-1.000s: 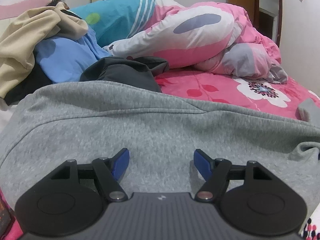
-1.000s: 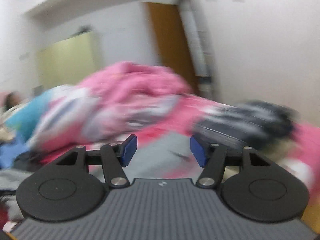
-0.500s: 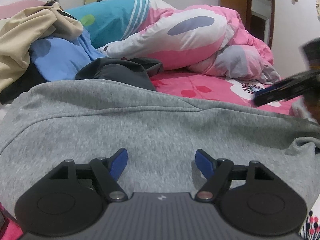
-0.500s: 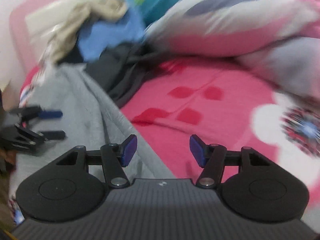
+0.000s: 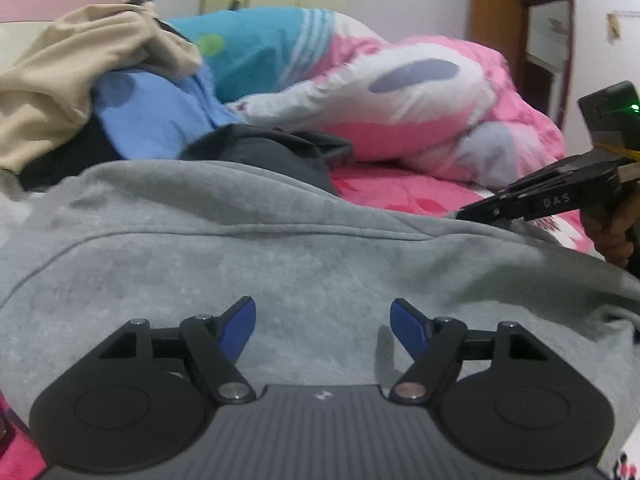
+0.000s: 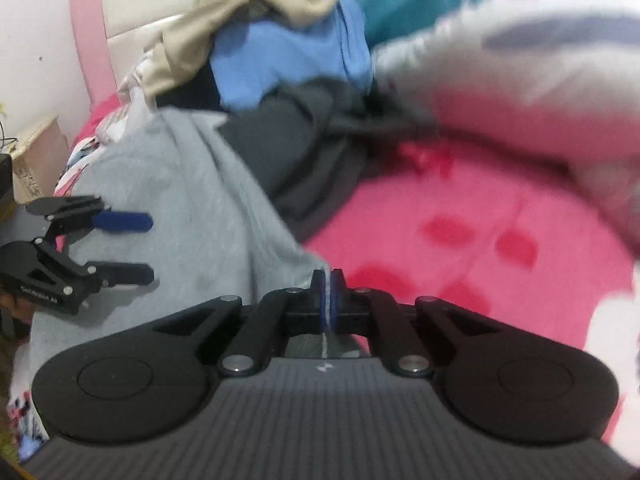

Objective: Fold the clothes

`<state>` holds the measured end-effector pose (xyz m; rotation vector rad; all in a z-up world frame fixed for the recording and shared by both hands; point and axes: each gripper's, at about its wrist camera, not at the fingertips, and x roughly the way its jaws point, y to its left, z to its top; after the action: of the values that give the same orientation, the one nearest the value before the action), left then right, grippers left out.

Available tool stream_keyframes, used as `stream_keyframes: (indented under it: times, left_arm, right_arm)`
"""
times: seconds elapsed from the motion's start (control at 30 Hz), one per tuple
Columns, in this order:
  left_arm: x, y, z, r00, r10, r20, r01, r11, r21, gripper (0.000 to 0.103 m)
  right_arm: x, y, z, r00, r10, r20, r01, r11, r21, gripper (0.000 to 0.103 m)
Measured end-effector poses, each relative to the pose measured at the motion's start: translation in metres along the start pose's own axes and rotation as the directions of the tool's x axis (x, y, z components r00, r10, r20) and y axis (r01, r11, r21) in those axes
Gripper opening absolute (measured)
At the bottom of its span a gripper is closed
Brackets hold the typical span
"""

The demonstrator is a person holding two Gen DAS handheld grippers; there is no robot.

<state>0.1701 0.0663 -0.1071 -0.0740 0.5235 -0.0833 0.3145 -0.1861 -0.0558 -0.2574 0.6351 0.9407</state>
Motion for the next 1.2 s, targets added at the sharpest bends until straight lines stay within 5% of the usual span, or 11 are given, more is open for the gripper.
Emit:
stream_keyframes:
  times: [0.1, 0.23, 0.3, 0.43, 0.57, 0.77, 0.8, 0.97, 1.07, 1.13, 1.2]
  left_arm:
    - [0.004, -0.002, -0.001, 1.000, 0.024, -0.007, -0.024, 1.000, 0.013, 0.075]
    - [0.006, -0.007, -0.002, 0.999, 0.047, -0.013, -0.046, 0.998, 0.046, 0.076]
    - [0.005, -0.006, -0.002, 0.999, 0.043, -0.013, -0.042, 0.998, 0.041, 0.076]
    - [0.005, -0.006, -0.003, 0.999, 0.040, -0.014, -0.039, 0.998, 0.039, 0.076]
    - [0.006, -0.005, -0.003, 0.999, 0.036, -0.014, -0.035, 0.999, 0.038, 0.077]
    - [0.006, -0.004, -0.004, 0.999, 0.032, -0.017, -0.031, 0.999, 0.037, 0.078]
    - [0.007, -0.005, -0.004, 0.999, 0.033, -0.018, -0.033, 0.999, 0.038, 0.078]
    - [0.007, -0.006, -0.003, 0.999, 0.040, -0.019, -0.039, 0.998, 0.047, 0.078]
    - [0.008, -0.007, -0.003, 0.999, 0.045, -0.022, -0.044, 0.997, 0.056, 0.079]
    - [0.008, -0.008, -0.003, 0.999, 0.046, -0.023, -0.044, 0.997, 0.058, 0.079]
    - [0.009, -0.008, -0.003, 0.999, 0.046, -0.023, -0.045, 0.997, 0.060, 0.080]
  right_arm:
    - [0.024, -0.002, -0.005, 0.997, -0.073, -0.002, 0.073, 0.997, -0.031, 0.000]
    - [0.061, -0.014, -0.029, 0.966, -0.256, -0.030, 0.255, 0.966, -0.042, 0.000]
    - [0.048, -0.023, -0.027, 0.962, -0.273, 0.020, 0.272, 0.961, 0.050, 0.002]
    - [-0.027, -0.043, -0.024, 0.917, -0.365, 0.162, 0.315, 0.911, 0.266, 0.005]
    - [-0.123, -0.078, -0.052, 0.802, -0.569, 0.179, 0.463, 0.783, 0.416, 0.042]
    - [-0.224, -0.156, -0.142, 0.610, -0.775, -0.165, 0.713, 0.446, 0.541, 0.043]
    - [-0.227, -0.160, -0.151, 0.611, -0.766, -0.199, 0.720, 0.434, 0.541, 0.043]
    - [-0.210, -0.126, -0.164, 0.786, -0.609, -0.106, 0.558, 0.626, 0.545, 0.037]
    - [-0.180, -0.102, -0.150, 0.837, -0.541, -0.079, 0.513, 0.727, 0.457, 0.039]
    - [-0.170, -0.107, -0.139, 0.857, -0.508, -0.081, 0.475, 0.720, 0.506, 0.040]
    - [-0.165, -0.122, -0.129, 0.873, -0.477, -0.101, 0.434, 0.665, 0.608, 0.042]
